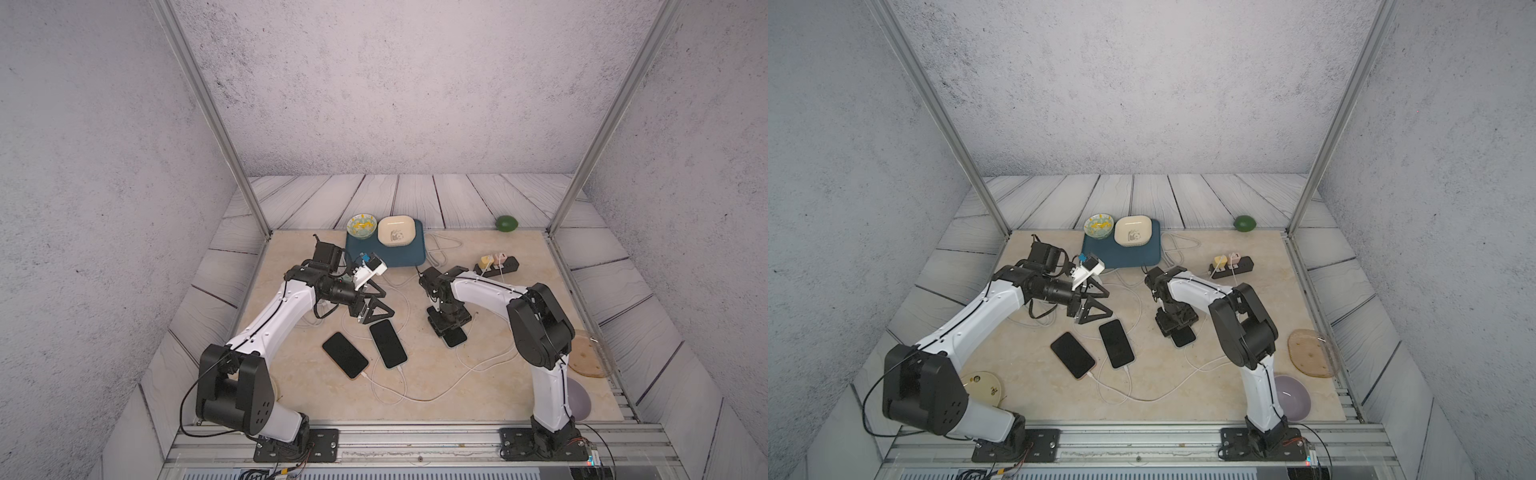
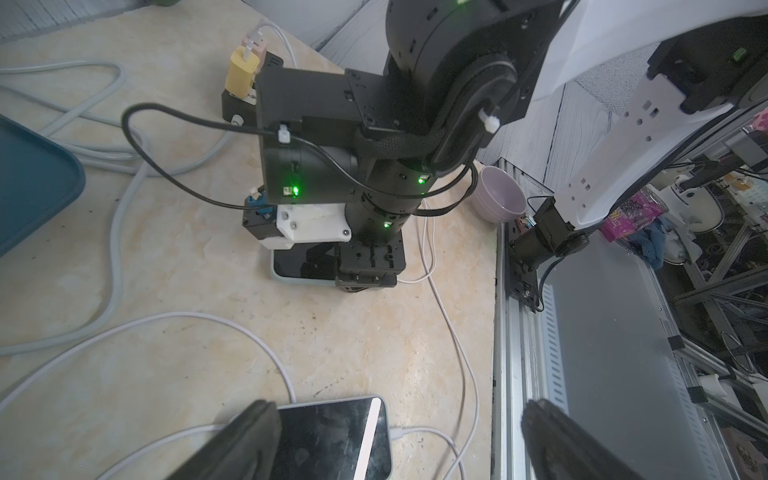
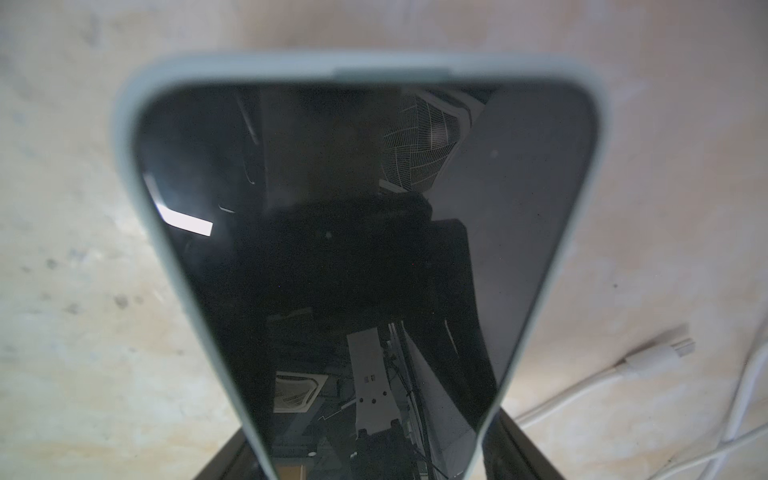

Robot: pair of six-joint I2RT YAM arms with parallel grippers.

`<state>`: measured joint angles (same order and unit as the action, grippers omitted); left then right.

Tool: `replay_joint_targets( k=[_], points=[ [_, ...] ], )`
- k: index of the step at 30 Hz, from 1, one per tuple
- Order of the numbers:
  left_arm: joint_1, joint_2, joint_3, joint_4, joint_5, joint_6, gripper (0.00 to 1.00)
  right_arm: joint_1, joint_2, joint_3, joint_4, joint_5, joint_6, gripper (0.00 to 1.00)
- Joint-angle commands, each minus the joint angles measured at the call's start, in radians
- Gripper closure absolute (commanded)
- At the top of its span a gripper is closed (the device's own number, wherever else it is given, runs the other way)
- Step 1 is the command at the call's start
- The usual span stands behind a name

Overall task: Unplug the charging cable from the phone
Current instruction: Place the phone at the center of the board.

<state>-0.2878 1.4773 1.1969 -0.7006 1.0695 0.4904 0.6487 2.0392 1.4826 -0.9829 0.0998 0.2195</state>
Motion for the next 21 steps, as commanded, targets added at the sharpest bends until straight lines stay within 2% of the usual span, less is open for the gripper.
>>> replay_joint_targets(
  k=[1,9,21],
  points=[
    [0.010,-0.030,0.003,-0.022,0.013,0.014,0.02,-0.003,0.002,0.005,-0.013,0.008,-0.016,0.28],
    [0.022,-0.031,0.005,-0.025,0.009,0.016,0.02,-0.002,-0.036,0.002,-0.007,0.018,-0.031,0.09],
    [0.085,-0.040,0.005,-0.010,0.026,-0.002,0.02,0.057,-0.190,-0.034,0.098,-0.146,-0.016,0.06]
  ],
)
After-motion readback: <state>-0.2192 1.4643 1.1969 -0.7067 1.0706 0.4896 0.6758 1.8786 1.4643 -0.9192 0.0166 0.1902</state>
